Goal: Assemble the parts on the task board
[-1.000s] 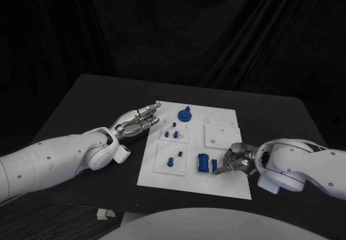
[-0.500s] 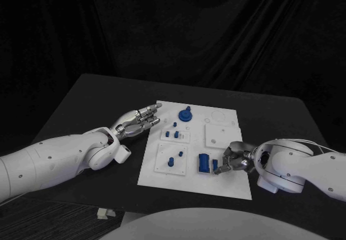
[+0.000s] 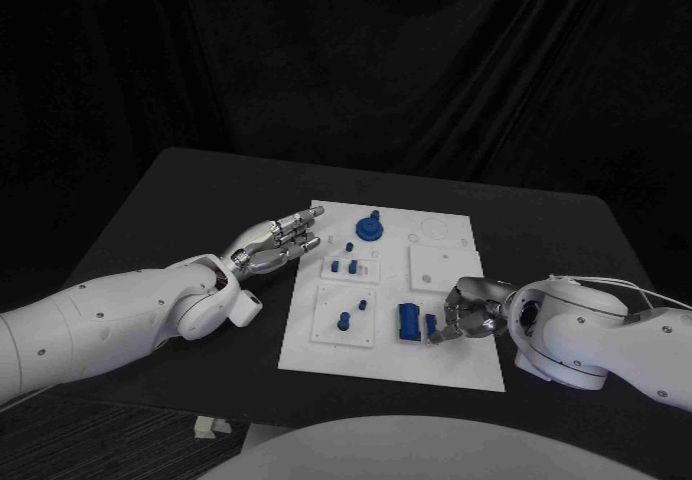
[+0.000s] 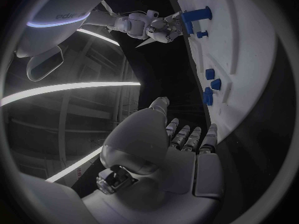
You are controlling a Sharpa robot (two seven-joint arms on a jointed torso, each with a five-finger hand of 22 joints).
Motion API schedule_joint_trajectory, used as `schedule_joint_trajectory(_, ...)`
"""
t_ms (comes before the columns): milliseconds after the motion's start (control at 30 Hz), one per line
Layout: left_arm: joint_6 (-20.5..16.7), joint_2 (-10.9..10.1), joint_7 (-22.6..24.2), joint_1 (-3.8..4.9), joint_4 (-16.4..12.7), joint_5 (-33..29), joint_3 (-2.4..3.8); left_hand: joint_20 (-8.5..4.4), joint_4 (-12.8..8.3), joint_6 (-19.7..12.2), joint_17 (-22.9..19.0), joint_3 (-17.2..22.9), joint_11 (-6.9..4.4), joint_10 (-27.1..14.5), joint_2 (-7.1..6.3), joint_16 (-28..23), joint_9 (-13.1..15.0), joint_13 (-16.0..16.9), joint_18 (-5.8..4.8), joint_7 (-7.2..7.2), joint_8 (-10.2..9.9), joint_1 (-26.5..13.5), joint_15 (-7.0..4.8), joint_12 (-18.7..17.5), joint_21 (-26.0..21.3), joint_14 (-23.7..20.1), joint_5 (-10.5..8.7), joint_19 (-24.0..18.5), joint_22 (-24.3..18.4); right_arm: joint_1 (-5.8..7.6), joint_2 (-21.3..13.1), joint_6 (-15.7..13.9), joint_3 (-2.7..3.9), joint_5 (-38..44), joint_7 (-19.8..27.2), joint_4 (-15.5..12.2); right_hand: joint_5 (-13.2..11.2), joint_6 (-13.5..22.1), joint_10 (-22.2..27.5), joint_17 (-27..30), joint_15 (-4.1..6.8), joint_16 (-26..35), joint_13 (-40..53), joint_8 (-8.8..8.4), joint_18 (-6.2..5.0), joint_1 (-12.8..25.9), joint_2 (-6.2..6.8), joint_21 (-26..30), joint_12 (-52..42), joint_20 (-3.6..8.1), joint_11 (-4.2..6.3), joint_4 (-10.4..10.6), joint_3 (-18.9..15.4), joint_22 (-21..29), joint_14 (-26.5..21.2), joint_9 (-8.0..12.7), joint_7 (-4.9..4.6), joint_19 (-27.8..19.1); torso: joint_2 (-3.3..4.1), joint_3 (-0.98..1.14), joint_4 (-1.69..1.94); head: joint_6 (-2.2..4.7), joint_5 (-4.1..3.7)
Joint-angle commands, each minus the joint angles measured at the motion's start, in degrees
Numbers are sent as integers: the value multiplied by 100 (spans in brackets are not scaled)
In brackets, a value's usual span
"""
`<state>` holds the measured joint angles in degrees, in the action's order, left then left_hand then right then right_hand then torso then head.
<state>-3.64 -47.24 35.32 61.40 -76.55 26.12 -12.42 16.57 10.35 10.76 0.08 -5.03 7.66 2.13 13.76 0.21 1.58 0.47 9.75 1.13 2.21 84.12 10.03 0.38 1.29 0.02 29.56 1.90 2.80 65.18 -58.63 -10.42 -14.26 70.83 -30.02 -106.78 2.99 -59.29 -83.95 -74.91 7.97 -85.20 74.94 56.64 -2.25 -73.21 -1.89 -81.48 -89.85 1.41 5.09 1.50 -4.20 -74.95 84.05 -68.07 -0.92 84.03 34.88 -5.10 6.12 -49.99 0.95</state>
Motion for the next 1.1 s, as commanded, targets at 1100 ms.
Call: schedule_joint_trajectory(1100,20,-29,145,-14,-39,-32,5,8,-12,38,-8,64,50,9,17,-21,15,11,31,82,34,33,-30,19,34,-2,23,41,28,-32,-231,-33,3,194,399,-50,-17,98,-605,-325,44,-46,1506,-161,19,164,251,-27,-15,48,36,381,-16,-1234,391,-453,278,269,9,0,1,-1,12)
